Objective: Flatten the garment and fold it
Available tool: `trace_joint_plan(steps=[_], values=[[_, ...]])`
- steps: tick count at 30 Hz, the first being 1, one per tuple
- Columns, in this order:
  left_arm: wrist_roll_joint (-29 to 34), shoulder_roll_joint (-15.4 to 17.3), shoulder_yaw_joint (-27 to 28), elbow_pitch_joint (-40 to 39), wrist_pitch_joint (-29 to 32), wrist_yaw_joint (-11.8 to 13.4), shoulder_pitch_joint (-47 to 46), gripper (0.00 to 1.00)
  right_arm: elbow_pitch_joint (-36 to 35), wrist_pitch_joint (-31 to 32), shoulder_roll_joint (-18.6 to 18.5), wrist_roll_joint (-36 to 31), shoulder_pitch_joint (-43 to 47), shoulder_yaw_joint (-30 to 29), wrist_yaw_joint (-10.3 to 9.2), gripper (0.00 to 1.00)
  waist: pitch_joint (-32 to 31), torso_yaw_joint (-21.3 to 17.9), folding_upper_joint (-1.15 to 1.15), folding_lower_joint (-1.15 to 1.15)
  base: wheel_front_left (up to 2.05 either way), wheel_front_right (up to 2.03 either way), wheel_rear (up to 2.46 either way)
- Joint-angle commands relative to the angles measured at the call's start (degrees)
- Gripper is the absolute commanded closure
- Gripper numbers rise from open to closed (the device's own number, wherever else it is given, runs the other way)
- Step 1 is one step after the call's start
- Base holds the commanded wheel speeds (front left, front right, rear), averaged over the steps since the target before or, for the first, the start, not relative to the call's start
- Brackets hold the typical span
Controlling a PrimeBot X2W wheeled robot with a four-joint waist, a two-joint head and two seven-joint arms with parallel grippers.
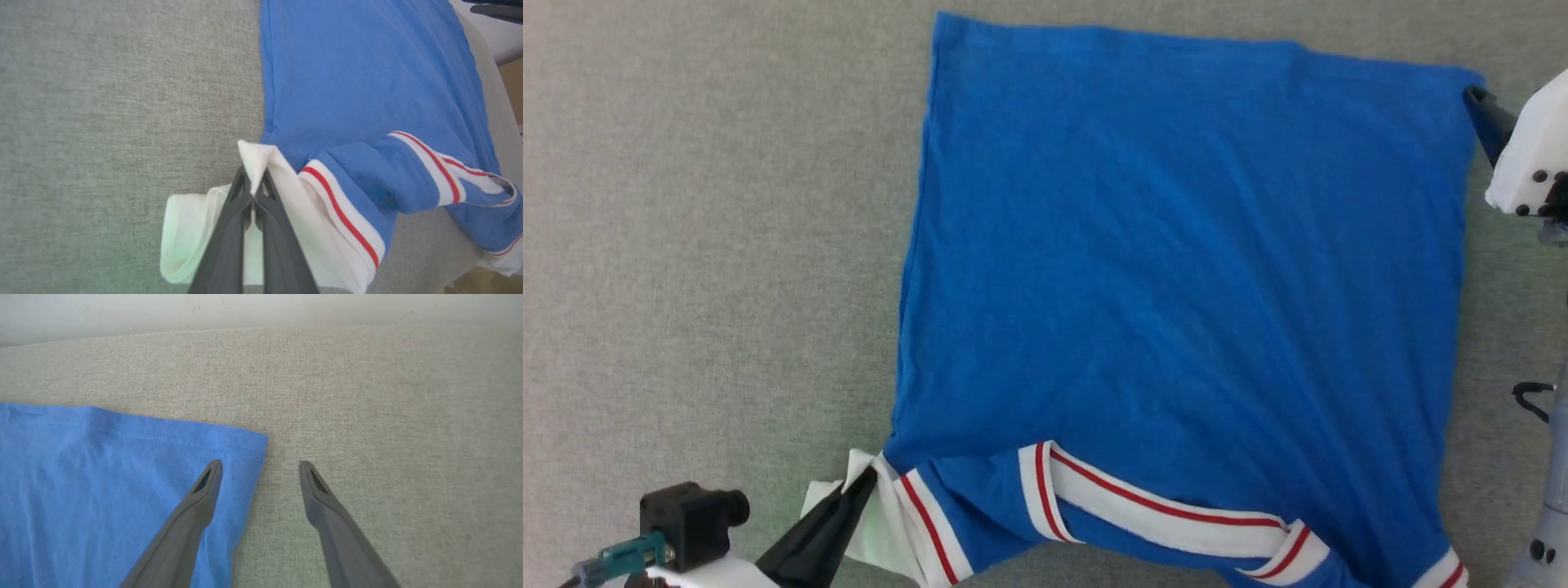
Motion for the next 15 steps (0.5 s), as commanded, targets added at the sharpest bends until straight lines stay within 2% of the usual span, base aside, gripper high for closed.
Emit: trace_joint_plan(steps=[1, 5, 6, 7, 8, 12, 15], values=[[0.5, -0.1, -0.1, 0.3, -0.4, -0.4, -1.2, 1.00, 0.3, -0.3, 0.4, -0.8, -0.3, -0.4, -0.04, 0.00, 2.4, 1.4, 0.00, -0.01, 0.00, 0.00, 0.00], [0.8, 0.1, -0.2, 0.8, -0.4, -0.6, -2.2, 1.00, 1.5, -1.0, 1.3, -2.6, -0.6, -1.2, -0.04, 0.00, 3.5, 1.4, 0.00, -0.01, 0.00, 0.00, 0.00], [0.8, 0.1, -0.2, 0.9, -0.4, -0.7, -2.4, 1.00, 1.9, -1.1, 1.4, -2.9, -0.7, -1.3, -0.04, 0.04, 3.7, 1.4, 0.00, -0.01, 0.00, 0.00, 0.00], [0.8, 0.1, -0.3, 1.0, -0.4, -0.7, -2.6, 1.00, 2.1, -1.1, 1.6, -3.1, -0.8, -1.3, -0.04, 0.65, 3.8, 1.5, 0.00, -0.01, 0.00, 0.00, 0.00], [0.8, 0.1, -0.3, 1.1, -0.4, -0.8, -2.8, 1.00, 2.3, -1.4, 1.7, -3.3, -0.9, -1.2, -0.04, 1.00, 4.0, 1.5, 0.00, -0.01, 0.00, 0.00, 0.00], [1.2, 0.2, -0.4, 1.5, -0.6, -0.9, -3.4, 1.00, 3.1, -2.3, 1.7, -4.5, -0.9, -1.2, -0.04, 1.00, 4.1, 1.5, 0.00, -0.01, 0.00, 0.00, 0.00], [1.8, 0.0, -0.2, 1.5, -1.7, -1.0, -3.9, 1.00, 2.5, -4.4, 2.0, -2.8, -0.8, -1.5, -0.04, 1.00, 3.2, 1.0, 0.00, -0.01, 0.00, 0.00, 0.00]])
